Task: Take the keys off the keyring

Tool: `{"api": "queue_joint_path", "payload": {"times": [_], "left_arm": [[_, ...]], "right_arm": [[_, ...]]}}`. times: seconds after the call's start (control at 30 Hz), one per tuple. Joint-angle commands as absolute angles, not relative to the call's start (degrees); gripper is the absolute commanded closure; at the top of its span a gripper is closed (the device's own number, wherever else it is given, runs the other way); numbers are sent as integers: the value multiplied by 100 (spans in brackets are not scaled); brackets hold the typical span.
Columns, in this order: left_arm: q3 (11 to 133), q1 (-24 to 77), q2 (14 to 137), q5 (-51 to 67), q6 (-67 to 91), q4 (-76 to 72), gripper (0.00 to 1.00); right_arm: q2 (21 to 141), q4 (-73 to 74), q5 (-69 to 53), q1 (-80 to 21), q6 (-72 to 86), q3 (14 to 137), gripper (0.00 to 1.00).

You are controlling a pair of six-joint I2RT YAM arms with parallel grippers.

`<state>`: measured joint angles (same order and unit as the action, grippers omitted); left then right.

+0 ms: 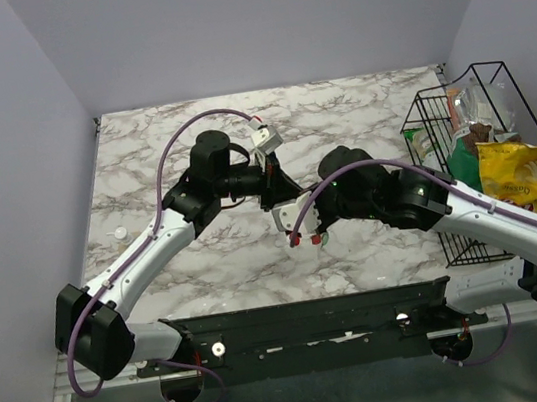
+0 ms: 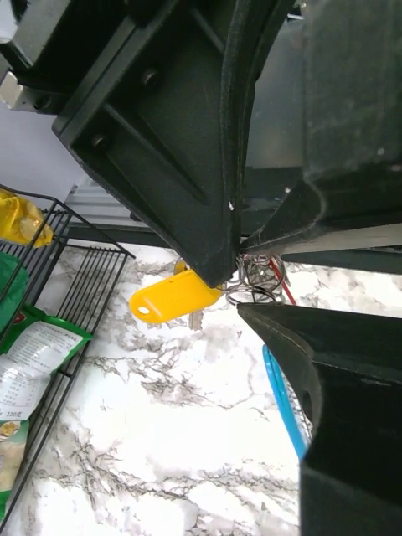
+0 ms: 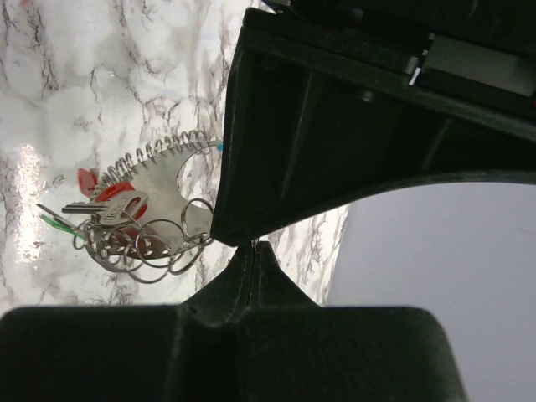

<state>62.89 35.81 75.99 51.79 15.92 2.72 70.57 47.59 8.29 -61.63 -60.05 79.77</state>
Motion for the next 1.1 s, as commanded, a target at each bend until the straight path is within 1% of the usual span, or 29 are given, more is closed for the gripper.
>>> {"api": "queue_joint_path", "payload": {"times": [0.0, 0.1, 0.2, 0.37, 0.5, 0.53, 0.57, 0.63, 0.67, 0.83, 0.93, 0.97, 1.07], "left_arm": [[6398, 3428, 7453, 5080, 1670, 149, 53], [6512, 3252, 7313, 5010, 1565, 306, 45], [6767, 3199, 7163, 4747, 1074, 814, 43], [7119, 3182, 6926, 3851, 282, 1537, 41], [7181, 3182, 6847, 3911, -245, 1880, 40], [7181, 3190, 6829, 3998, -525, 1959, 40], [7189, 3199, 6803, 4077, -762, 2073, 40], [7216, 3252, 6777, 4148, -1245, 2425, 40], [7190, 3243, 6724, 4175, -1352, 2487, 40], [6882, 3418, 6636, 4149, -1889, 2768, 40], [6803, 3656, 6609, 3886, -2144, 2865, 41], [6811, 3708, 6592, 3876, -2258, 2917, 41], [6908, 3919, 6574, 3823, -2504, 3128, 41]], "right_arm": [[6821, 4236, 897, -6232, -6108, 7954, 99], [6768, 4236, 905, -6170, -6091, 7858, 99], [6741, 4254, 993, -6126, -6056, 7787, 99], [6732, 4438, 950, -5933, -5863, 7778, 99], [6978, 5078, 704, -5643, -5433, 8103, 99], [7066, 5280, 555, -5460, -5301, 8382, 99], [7258, 5769, 180, -5371, -5169, 8541, 99], [7461, 6212, -217, -5073, -4809, 8858, 99], [7575, 6510, -681, -4958, -4721, 9051, 99], [7751, 6793, -1932, -4177, -4070, 9237, 99], [7954, 6969, -3082, -3720, -3762, 9395, 99], [8006, 7005, -3633, -3613, -3683, 9430, 99], [8200, 6987, -4584, -3253, -3402, 9518, 99]]}}
